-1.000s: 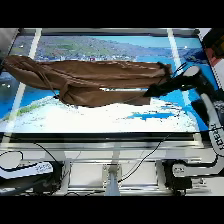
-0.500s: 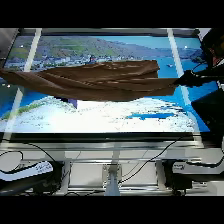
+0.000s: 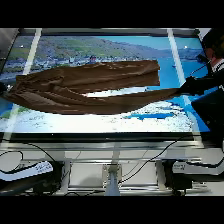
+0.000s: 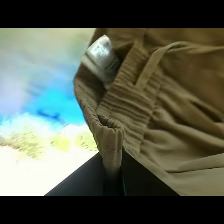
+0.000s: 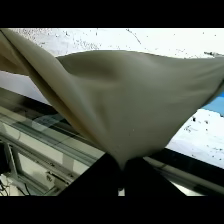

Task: Fold the clothes and pants, and hang the long-sleeved shirts on hangers.

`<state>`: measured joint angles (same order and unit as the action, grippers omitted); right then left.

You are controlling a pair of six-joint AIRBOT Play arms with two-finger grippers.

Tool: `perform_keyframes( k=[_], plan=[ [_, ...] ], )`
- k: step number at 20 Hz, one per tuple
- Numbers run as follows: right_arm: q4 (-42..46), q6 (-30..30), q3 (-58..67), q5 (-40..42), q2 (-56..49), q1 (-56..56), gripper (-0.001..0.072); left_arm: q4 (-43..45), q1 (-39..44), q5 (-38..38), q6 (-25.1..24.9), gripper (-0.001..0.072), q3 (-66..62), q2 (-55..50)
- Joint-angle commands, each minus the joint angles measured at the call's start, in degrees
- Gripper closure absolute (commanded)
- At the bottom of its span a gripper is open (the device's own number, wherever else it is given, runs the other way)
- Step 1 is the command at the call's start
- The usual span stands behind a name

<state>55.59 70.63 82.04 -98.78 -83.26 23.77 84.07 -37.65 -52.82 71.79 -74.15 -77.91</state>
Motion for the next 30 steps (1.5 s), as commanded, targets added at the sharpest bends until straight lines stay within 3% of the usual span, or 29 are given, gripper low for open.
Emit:
perform_keyframes(
  k=[1, 5, 7, 11, 15, 16, 18, 19, 21, 23, 24, 27, 30],
  plan=[
    [0.22, 1.29, -7.50, -3.87, 1.62, -1.77, 0.0699, 7.98, -0.07, -1.88, 0.15, 0.0664, -0.02, -0.04],
    [0.13, 0.68, -19.26, -4.66, 4.31, -6.75, 0.0699, 16.06, -0.07, -1.86, -0.70, 0.0664, -0.02, -0.26],
    [0.11, -0.24, -19.93, 0.98, 4.28, -8.72, 0.0699, 17.44, -0.26, -1.88, -0.68, 0.0664, 0.00, -1.29],
    [0.07, 1.33, -19.93, 28.22, 4.28, -9.94, 0.0699, 16.39, -0.20, -1.90, -0.66, 0.0664, 0.04, -4.57],
    [0.13, 11.37, -19.96, 53.51, 4.26, -9.94, 0.0699, 16.37, -0.20, -1.88, -0.66, 0.0664, 0.04, -6.14],
    [0.11, 12.24, -19.96, 57.11, 4.26, -9.97, 0.0638, 16.15, -0.20, -1.88, -0.66, 0.0664, 0.04, -6.38],
    [0.26, 12.24, -19.96, 59.49, 3.96, -9.94, 0.0087, 15.45, -0.20, -1.90, -0.63, 0.0664, 0.04, -6.69],
    [1.11, 12.24, -19.96, 59.28, 3.93, -9.94, 0.0041, 14.60, -0.20, -1.88, -0.66, 0.0664, 0.04, -6.71],
    [6.82, 12.55, -19.96, 59.41, 3.93, -9.81, 0.0060, 14.23, -0.17, -1.88, -0.66, 0.0664, 0.04, -6.69],
    [14.73, 16.35, -19.96, 58.07, 3.76, -8.59, 0.0228, 14.25, -0.20, -1.90, -0.66, 0.0664, 0.04, -6.69],
    [15.78, 17.44, -19.96, 55.67, 3.15, -7.28, 0.0232, 14.25, -0.20, -1.88, -0.63, 0.0664, 0.04, -6.69],
    [12.48, 15.82, -19.96, 45.05, -0.92, -3.82, 0.0232, 14.23, -0.20, -1.90, -0.63, 0.0664, 0.04, -6.69],
    [-0.46, 7.52, -19.96, 41.03, -6.27, -3.50, 0.0233, 14.23, -0.20, -1.90, -0.63, 0.0664, 0.04, -6.69]
  ],
)
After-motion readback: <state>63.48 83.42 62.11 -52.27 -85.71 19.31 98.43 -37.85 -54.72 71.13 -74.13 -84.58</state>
